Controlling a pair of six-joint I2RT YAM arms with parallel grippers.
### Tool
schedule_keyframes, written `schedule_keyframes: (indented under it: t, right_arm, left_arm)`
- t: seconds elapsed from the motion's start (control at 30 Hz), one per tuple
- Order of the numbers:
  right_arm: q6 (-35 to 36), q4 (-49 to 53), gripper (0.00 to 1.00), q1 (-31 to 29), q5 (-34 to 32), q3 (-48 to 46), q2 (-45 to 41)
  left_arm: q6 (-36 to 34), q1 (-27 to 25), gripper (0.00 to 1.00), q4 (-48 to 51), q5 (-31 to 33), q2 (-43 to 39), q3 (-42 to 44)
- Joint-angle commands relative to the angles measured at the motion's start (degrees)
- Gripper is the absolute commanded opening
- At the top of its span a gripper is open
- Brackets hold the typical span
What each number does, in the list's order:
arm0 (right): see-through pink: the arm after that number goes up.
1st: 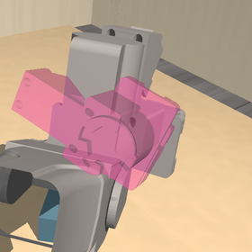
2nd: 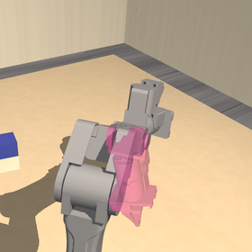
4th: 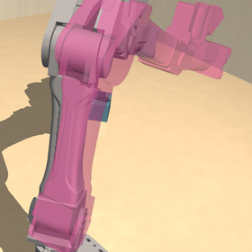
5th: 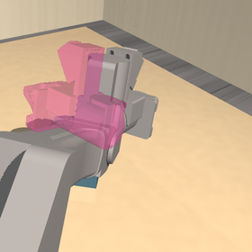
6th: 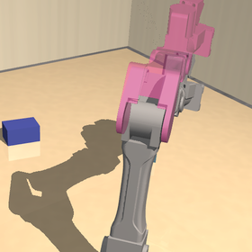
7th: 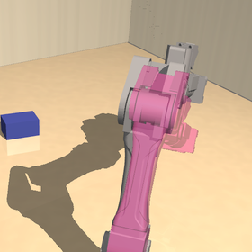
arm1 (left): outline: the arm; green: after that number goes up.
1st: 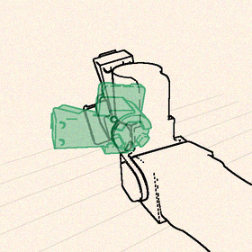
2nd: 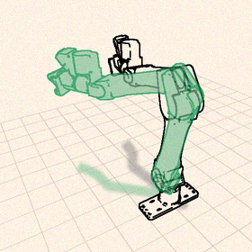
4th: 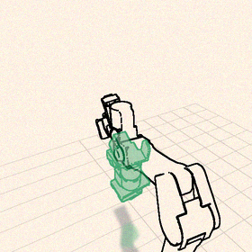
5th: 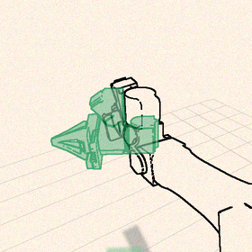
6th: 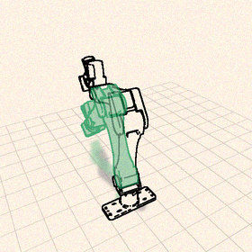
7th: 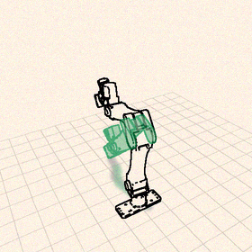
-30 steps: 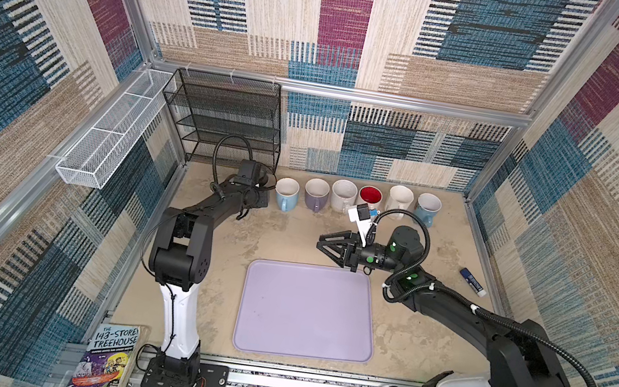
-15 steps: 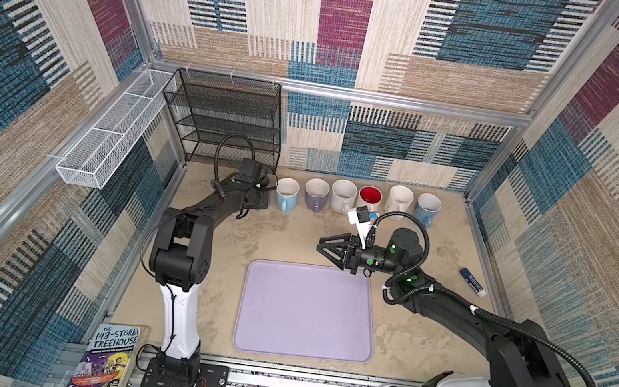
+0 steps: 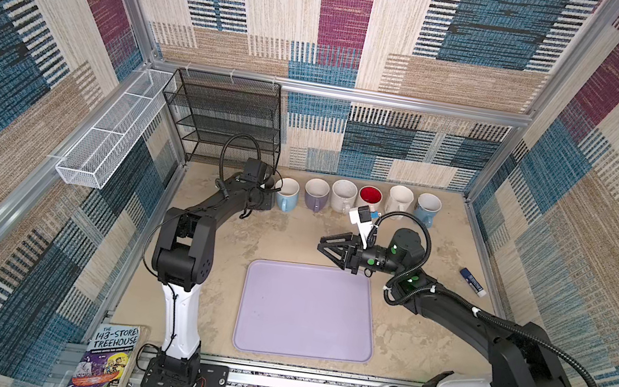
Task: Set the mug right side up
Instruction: 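Lower the grey mug upright beside the light blue mug with the left gripper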
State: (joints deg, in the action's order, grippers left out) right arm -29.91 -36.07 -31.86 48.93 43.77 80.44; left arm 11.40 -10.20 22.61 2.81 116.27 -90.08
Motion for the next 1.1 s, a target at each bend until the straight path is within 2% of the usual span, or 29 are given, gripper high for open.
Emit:
schedule_keyframes:
  t: [0.0,0.47,0.67,1.07]
  right_arm:
    - [0.7,-0.9,0.44,0.0,-0.5,-0.1,-0.4]
    - [0.2,-1.6,0.44,0.0,-0.2,0.1,0.2]
    - [0.1,-1.6,0.44,0.0,-0.1,0.2,0.3]
    - [0.4,-1.4,0.44,0.0,-0.6,-0.2,0.0]
  left_arm:
    - [-0.4,0.0,0.00,4.2,1.8,0.2,0.3]
    - [-0.5,0.5,0.00,4.4,2.8,-1.0,2.1]
    - [-1.0,0.6,0.00,4.2,1.1,-1.1,1.3]
    - [-1.7,0.6,0.08,6.0,1.1,0.3,-1.4]
